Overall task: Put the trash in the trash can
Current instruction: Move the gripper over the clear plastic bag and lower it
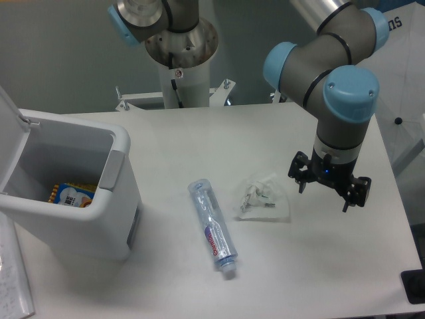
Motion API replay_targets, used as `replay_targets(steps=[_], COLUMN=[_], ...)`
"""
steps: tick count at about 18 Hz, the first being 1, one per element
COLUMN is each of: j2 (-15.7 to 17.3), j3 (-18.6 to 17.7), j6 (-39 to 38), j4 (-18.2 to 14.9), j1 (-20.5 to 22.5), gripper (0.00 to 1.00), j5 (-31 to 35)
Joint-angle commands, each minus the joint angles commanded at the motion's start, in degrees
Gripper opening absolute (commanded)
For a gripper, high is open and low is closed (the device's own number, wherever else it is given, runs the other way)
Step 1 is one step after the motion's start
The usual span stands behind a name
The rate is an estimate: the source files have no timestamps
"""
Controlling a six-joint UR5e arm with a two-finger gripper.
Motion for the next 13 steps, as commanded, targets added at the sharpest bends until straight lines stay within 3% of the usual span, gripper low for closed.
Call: replay_targets(steps=[5, 9, 12, 13], j2=[0.3, 1.8, 4.6, 4.9], j3=[-2.5, -9.2, -17.8, -19.6], j6=[-0.7, -0.5, -0.9, -0.1], j4=[1.1, 4.6, 13.4, 14.1], j1=[-0.4, -0.4, -1.4, -1.5], gripper=[1.0, 1.0, 1.0, 1.0], j5=[0.0, -0.5, -0.4, -0.4])
